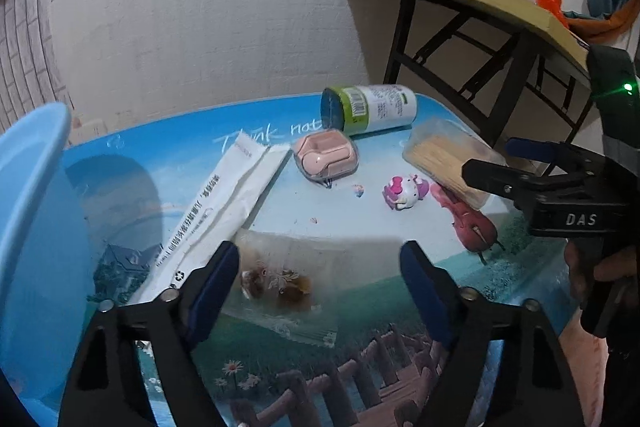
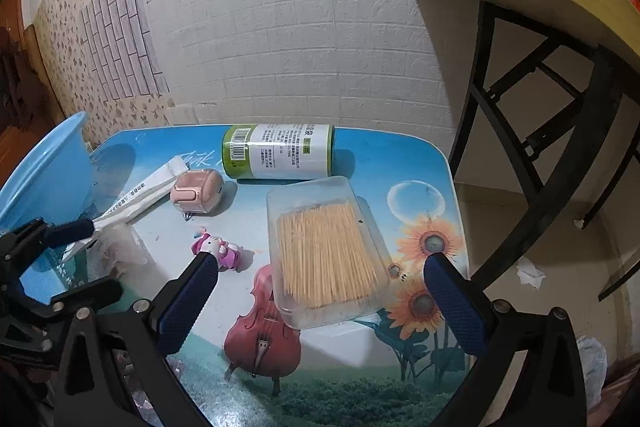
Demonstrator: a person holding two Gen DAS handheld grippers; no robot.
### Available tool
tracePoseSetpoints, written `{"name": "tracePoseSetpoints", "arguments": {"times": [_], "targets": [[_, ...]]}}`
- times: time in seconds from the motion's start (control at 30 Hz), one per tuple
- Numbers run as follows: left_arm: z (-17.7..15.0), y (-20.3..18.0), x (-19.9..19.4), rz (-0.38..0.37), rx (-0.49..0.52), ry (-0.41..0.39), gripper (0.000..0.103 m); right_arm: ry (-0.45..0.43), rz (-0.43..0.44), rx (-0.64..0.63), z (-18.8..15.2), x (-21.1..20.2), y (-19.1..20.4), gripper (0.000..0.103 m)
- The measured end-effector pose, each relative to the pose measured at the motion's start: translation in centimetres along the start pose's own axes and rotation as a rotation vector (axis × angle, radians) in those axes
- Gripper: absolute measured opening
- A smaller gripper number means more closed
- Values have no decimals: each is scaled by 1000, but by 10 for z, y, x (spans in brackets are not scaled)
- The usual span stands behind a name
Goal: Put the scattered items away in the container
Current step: 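Move the left gripper toward the wrapped snack bag on the table, then close the left gripper on the snack bag while the right gripper approaches the toothpick box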
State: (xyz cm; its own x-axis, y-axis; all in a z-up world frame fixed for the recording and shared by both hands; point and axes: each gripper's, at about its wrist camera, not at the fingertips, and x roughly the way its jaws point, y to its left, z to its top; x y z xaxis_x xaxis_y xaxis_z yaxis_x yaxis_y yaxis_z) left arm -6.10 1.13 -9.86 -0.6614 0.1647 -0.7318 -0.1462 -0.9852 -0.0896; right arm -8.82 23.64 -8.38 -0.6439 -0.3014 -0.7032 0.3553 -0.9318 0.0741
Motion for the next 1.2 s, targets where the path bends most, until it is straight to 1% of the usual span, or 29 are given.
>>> {"name": "tracePoseSetpoints", "arguments": {"times": [0.13, 0.37, 0.53, 0.63, 0.73, 0.8, 0.83, 0.87, 1.07, 1.2], "targets": [[1, 4, 5, -12, -27, 19, 64, 15, -20, 7, 1, 4, -4, 103], [4, 1, 14, -9, -25, 52, 66, 24, -12, 14, 1, 8, -6, 103], [2, -8, 20, 15, 31, 90, 67, 47, -8, 1, 3, 15, -4, 103], [0, -14, 21, 32, 66, 94, 67, 64, -7, -21, 5, 18, -1, 103], [-1, -14, 21, 33, 69, 93, 66, 80, -11, -38, 7, 22, 1, 103], [-1, -15, 20, 31, 72, 91, 62, 86, -7, -35, 8, 23, 0, 103], [-1, -15, 19, 31, 75, 88, 57, 87, -6, -36, 8, 24, 0, 103], [-1, -15, 19, 30, 76, 85, 49, 88, -6, -37, 7, 25, 0, 103], [-2, -13, 16, 12, 73, 75, 44, 98, -1, -33, 8, 30, 0, 103], [-3, -13, 14, 10, 73, 71, 43, 117, 11, -51, 8, 35, 3, 103]]}}
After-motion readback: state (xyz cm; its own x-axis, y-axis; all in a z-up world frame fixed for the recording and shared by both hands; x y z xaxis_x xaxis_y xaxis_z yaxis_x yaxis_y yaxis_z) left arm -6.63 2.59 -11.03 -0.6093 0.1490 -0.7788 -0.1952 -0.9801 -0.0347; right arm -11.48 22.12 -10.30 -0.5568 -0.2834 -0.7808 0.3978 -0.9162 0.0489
